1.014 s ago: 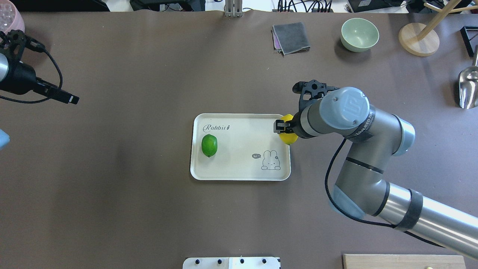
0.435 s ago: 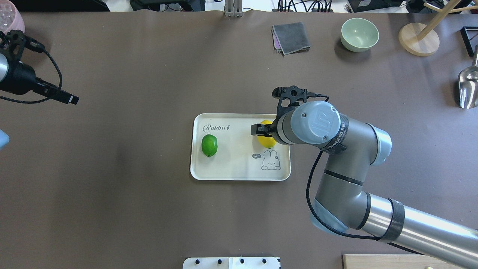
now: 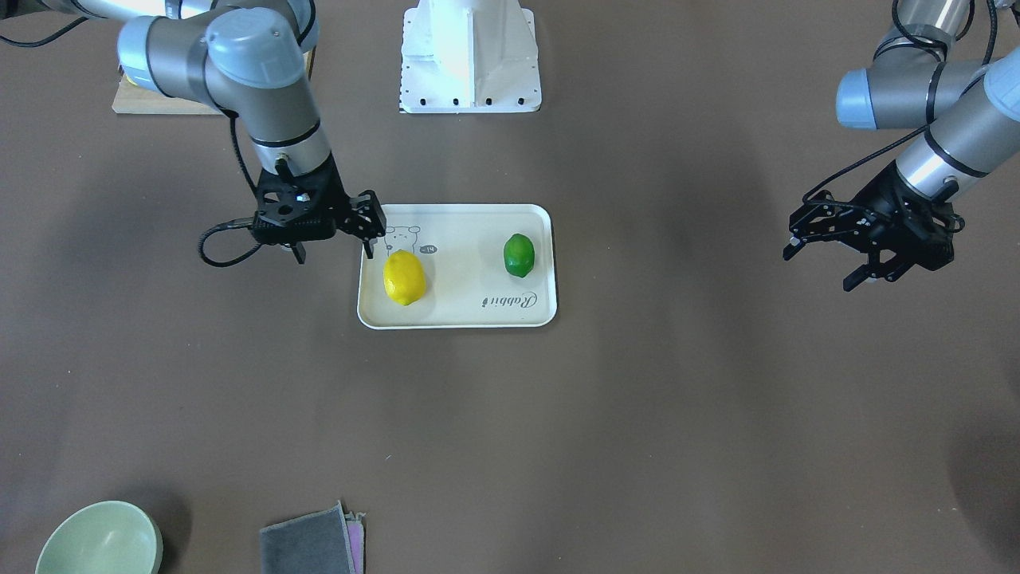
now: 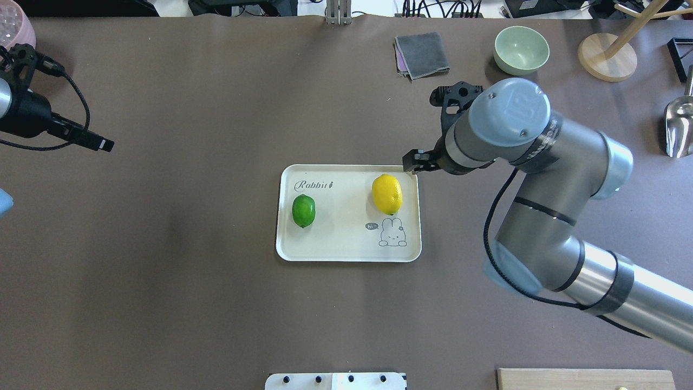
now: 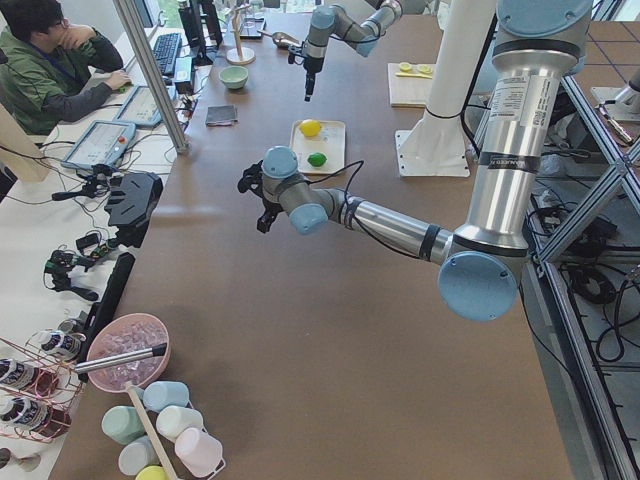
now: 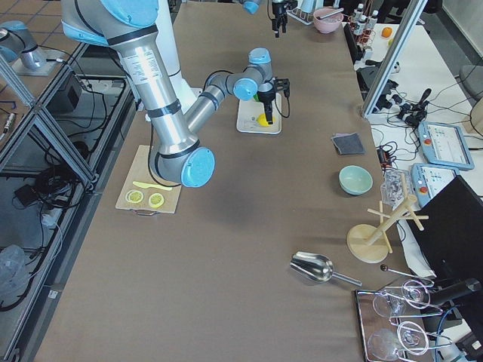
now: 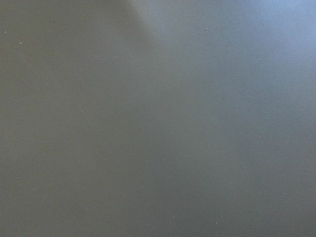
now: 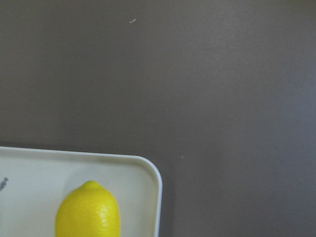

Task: Place all lemons on tray

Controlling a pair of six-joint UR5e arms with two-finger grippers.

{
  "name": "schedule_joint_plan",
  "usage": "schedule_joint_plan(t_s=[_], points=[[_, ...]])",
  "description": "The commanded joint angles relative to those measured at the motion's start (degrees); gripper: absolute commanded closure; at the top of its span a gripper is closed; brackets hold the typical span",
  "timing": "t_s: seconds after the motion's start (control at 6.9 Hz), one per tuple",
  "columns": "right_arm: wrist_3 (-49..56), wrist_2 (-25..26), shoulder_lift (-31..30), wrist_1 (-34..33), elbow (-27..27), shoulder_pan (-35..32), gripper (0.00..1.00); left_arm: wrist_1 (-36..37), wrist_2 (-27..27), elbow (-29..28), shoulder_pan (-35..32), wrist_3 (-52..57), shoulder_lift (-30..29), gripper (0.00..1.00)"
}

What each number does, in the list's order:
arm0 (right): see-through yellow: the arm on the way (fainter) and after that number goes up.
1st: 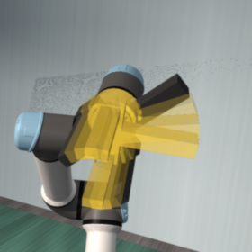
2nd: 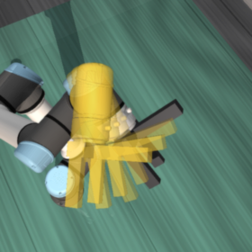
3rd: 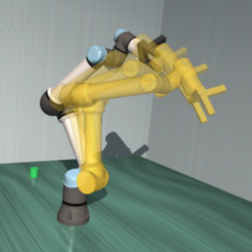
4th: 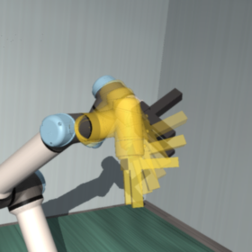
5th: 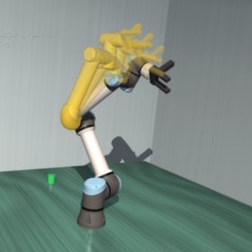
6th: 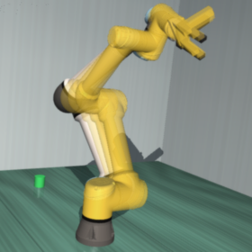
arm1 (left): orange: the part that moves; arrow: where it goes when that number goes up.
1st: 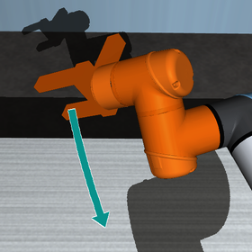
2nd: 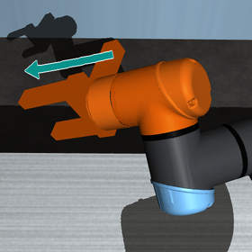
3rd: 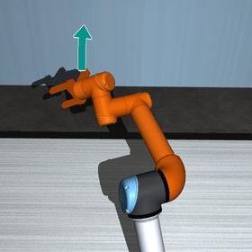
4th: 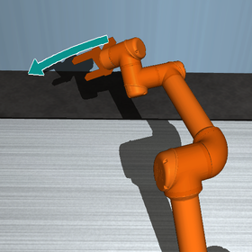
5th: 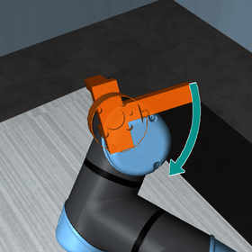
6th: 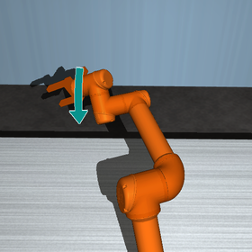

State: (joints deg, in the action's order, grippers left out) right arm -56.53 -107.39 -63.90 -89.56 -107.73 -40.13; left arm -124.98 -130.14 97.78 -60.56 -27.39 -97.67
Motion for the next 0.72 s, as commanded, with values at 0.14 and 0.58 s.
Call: schedule_joint_plan(t_s=[0.14,0.58], points=[[32.2,-10.9,-14.0,-7.5,-9.1,-19.6,0.0,0.8,-2.3,0.1,-3.1,5.0,1.9,0.02],[60.5,-16.5,-27.6,-9.9,-7.2,-38.1,0.0,17.2,-6.4,0.2,-17.4,32.9,3.9,0.02]])
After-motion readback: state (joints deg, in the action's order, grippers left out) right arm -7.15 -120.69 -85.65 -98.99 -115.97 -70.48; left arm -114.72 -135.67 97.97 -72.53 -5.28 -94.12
